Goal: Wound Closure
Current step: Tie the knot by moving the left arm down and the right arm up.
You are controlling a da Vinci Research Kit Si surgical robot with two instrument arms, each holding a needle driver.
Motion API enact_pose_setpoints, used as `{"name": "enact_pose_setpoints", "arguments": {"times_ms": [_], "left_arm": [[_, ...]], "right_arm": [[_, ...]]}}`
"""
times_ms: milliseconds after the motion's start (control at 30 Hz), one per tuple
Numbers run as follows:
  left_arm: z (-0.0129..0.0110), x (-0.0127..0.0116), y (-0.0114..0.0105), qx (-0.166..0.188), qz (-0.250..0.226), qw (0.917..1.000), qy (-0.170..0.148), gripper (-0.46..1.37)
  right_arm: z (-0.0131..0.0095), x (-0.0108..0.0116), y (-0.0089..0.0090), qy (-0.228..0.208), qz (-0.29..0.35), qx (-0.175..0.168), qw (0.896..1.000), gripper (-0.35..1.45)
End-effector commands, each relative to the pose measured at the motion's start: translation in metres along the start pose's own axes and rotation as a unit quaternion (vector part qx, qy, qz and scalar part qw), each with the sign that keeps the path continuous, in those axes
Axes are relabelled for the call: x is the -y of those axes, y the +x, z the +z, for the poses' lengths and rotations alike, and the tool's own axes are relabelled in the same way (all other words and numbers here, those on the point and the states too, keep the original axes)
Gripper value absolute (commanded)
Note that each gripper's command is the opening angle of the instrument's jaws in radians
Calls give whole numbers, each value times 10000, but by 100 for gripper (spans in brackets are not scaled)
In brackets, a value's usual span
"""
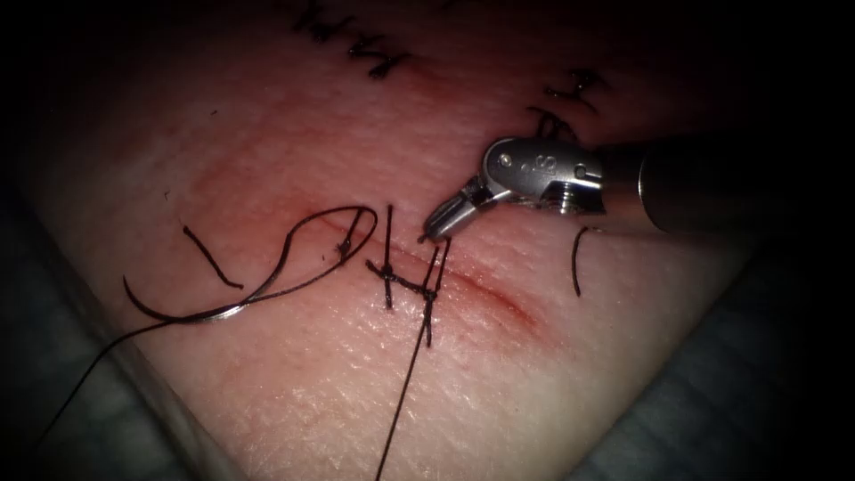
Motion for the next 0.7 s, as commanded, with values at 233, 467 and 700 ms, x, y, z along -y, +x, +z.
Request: {"name": "enact_pose_setpoints", "arguments": {"times_ms": [233,467,700], "left_arm": [[-2,1,0,1,-30,10000,-67,-35],[5,6,10,8,2,10000,-84,-35],[16,11,24,14,74,9999,-94,-35]], "right_arm": [[-2,-2,-1,-102,-39,119,9999,-35],[3,4,1,-87,-31,116,9999,-35],[10,8,4,4,-28,104,9999,-35]]}}
